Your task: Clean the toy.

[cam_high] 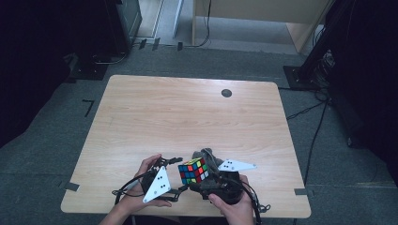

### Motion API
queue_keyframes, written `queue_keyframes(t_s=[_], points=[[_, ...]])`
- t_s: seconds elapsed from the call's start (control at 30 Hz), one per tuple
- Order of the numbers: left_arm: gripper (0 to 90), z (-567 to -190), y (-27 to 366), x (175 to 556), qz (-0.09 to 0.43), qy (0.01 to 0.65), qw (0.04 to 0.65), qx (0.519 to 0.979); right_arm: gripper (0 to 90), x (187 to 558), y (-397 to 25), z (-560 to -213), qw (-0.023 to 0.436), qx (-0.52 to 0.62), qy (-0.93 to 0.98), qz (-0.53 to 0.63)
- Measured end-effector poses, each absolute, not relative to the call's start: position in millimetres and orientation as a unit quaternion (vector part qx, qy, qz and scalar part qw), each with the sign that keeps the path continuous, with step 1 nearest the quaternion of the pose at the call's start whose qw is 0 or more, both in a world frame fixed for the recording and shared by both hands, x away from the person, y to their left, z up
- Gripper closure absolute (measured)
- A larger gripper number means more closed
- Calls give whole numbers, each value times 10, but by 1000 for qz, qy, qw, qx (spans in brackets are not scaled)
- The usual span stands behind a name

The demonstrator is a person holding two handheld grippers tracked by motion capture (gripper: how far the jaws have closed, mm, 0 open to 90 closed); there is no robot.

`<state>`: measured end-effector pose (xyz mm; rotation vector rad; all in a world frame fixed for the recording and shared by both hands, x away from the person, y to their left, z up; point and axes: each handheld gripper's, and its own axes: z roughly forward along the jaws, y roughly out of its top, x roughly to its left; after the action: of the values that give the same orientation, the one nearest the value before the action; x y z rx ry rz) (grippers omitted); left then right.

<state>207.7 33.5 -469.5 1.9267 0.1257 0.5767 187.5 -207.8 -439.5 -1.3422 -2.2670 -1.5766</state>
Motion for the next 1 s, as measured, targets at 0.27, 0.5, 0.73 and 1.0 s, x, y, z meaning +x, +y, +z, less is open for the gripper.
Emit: queue_keyframes(t_s=[0.27, 0.5, 0.73, 1.0], points=[[336, -4743, 283, 2039, 262, 38, 521, 811, 339, 1870, -2051, -4432, 39, -447, -735, -508], [342, -4721, 299, 2058, 236, 62, 521, 818, 279, 1881, -2157, -4426, 45, -457, -696, -553], [342, -4688, 377, 2109, 209, 80, 528, 819, 271, 1875, -2332, -4363, 20, -469, -656, -591], [342, -4707, 279, 2033, 224, 61, 505, 831, 173, 1874, -2193, -4417, 24, -486, -659, -573]])
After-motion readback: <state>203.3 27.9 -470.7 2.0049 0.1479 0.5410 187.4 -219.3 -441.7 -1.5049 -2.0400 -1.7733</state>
